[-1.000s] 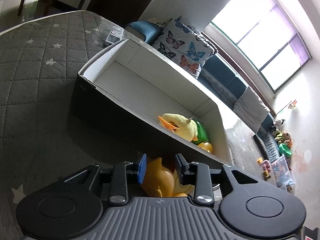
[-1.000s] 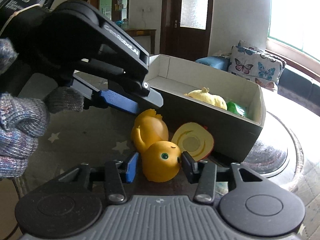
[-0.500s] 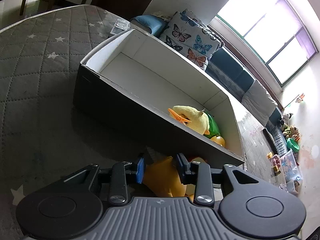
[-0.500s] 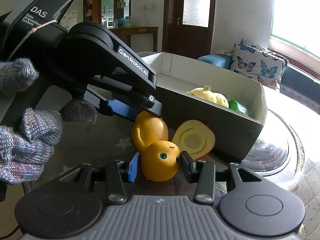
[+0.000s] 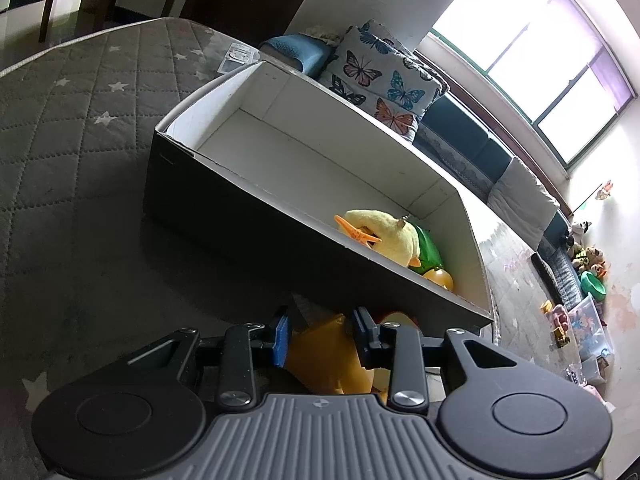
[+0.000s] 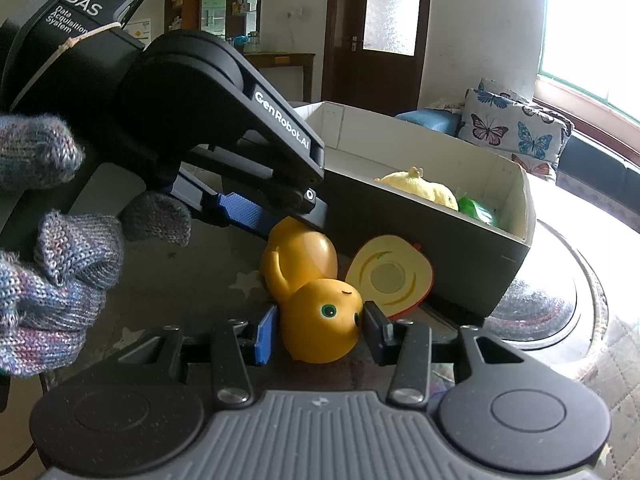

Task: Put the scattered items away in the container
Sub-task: 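Close the left tool's fingers on the orange rubber duck, then lift the orange duck with the left tool and carry it over the box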

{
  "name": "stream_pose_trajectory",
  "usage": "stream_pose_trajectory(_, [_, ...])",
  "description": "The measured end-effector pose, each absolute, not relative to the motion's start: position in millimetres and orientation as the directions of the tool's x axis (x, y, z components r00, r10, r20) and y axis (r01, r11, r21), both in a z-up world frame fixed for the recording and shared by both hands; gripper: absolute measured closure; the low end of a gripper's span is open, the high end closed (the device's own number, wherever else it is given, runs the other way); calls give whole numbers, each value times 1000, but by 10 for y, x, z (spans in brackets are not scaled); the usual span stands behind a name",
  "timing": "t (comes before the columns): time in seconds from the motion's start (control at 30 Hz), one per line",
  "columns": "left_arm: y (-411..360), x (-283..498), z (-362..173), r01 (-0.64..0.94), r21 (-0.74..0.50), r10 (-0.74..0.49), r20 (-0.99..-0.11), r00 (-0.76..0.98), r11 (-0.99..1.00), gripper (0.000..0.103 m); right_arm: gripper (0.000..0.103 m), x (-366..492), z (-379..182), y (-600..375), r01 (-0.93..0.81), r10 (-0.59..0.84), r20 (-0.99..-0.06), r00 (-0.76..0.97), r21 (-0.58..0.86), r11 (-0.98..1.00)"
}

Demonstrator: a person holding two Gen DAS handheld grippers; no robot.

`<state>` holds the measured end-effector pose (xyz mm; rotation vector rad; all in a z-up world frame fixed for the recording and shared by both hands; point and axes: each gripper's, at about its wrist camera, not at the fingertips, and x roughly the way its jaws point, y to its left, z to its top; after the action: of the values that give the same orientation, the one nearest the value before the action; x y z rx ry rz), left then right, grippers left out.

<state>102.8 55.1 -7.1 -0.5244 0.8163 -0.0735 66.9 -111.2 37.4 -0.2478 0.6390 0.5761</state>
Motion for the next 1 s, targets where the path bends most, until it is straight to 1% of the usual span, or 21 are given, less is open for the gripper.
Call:
stream_pose_trajectory(0.03, [544,1014,-69,-133,-471,-259,-676,690,872,73,58,655,375,-1127,-577,429,-624,653,-43,816])
stream_pose_trajectory(0.17, [513,944,-71,-125,-468,-264,-677,687,875,75,58,583,379,-1191,-578,434,-622,652,-37,815])
stream_pose_trajectory(0.4, [402,772,-72,-116,-463,-269,-681,681,879,75,59,404,370,-1312,-579,440,-619,651,-29,815])
stream_pose_trajectory(0.63, [301,647,-94,-109,-461,-275,-684,676,881,72,59,228,352,-1451,-585,450,-615,648,-24,811])
stream_pose_trajectory(0.8, [248,576,-87,-96,-455,-275,-680,680,885,73,59,129,344,-1507,-582,449,-609,654,-26,813])
stream_pose_trajectory(1.0, [258,478,-68,-116,-462,-268,-682,680,879,75,59,62,354,-1526,-588,451,-607,655,-34,808])
